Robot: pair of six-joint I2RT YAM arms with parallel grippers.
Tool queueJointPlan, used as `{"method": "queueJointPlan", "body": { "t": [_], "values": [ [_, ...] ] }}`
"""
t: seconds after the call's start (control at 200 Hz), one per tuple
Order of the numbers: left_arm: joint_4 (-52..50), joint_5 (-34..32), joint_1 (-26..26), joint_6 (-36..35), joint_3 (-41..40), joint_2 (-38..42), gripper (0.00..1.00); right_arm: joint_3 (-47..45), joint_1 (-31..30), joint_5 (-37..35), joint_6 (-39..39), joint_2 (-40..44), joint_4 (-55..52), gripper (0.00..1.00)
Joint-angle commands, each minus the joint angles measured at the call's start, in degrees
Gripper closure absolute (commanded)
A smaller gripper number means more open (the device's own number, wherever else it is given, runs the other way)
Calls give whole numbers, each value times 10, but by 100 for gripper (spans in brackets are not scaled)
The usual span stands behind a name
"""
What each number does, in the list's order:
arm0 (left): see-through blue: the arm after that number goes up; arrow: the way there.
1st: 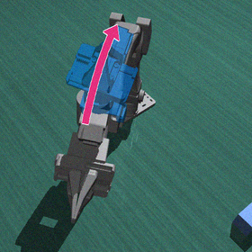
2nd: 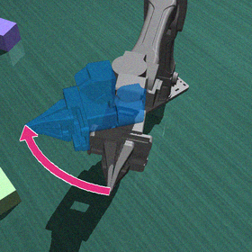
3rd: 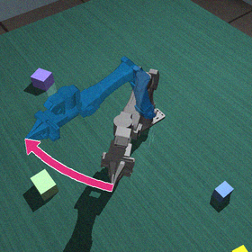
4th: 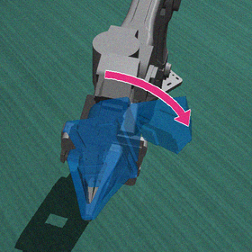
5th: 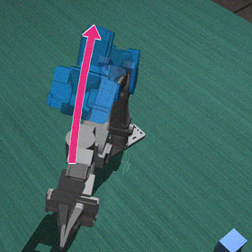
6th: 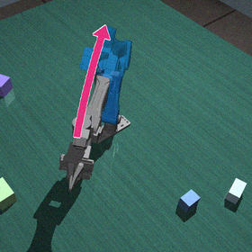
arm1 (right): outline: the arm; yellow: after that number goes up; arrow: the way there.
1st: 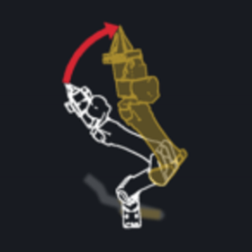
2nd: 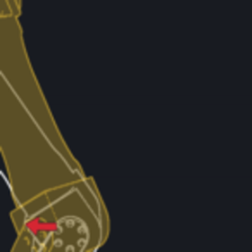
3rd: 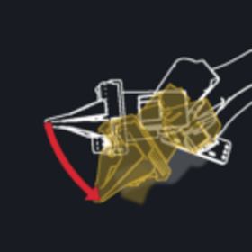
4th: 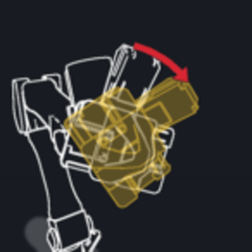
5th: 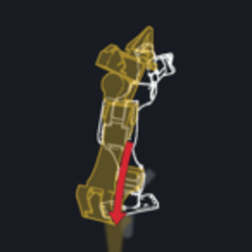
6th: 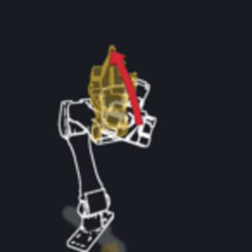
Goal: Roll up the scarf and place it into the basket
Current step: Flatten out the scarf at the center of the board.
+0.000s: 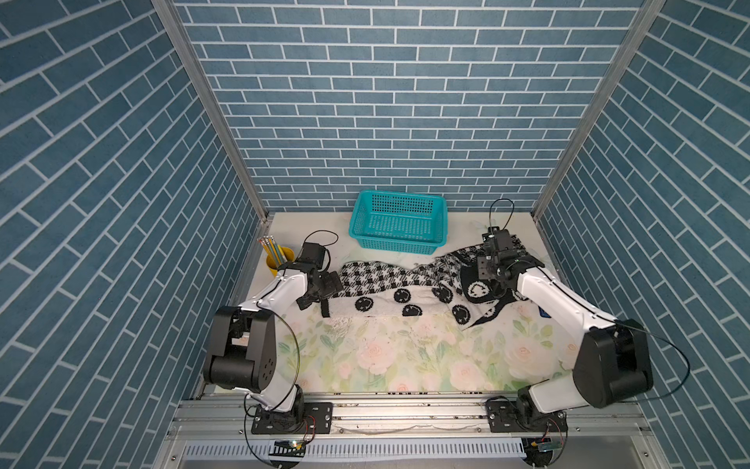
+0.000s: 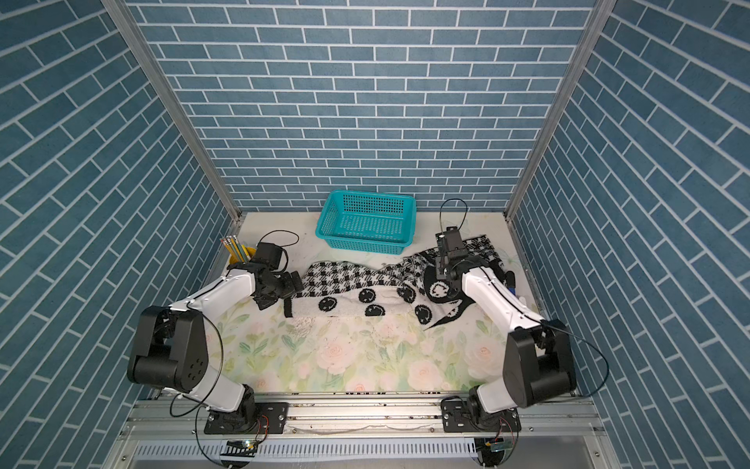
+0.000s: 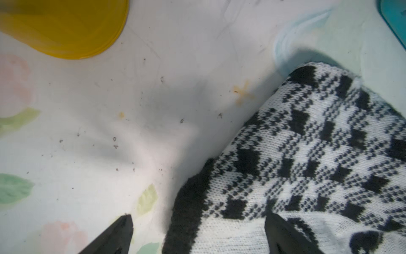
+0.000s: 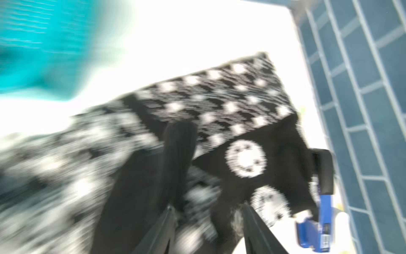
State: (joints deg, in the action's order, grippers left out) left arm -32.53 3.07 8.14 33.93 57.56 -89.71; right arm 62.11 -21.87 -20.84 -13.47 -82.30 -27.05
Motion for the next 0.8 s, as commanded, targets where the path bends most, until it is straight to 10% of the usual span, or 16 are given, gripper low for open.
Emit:
{"method": "queueJointPlan", "body": {
  "t": [0.0, 0.33, 0.385, 0.495, 0.79],
  "values": [
    [-13, 2, 3, -13, 16, 2, 0, -27, -39, 10, -49, 17, -76, 42],
    [1, 15, 3, -14, 6, -2, 0, -24, -59, -15, -50, -69, -46, 38],
    [1, 16, 3, -17, 3, 0, 0, -14, -59, -28, -50, -89, -45, 47],
    [-2, 13, 3, -20, 0, 3, 0, 9, -59, -78, -52, -96, -57, 100],
    [-10, 1, 0, -26, 11, 18, 0, 225, -61, -74, 20, -64, -74, 100]
  ]
}}
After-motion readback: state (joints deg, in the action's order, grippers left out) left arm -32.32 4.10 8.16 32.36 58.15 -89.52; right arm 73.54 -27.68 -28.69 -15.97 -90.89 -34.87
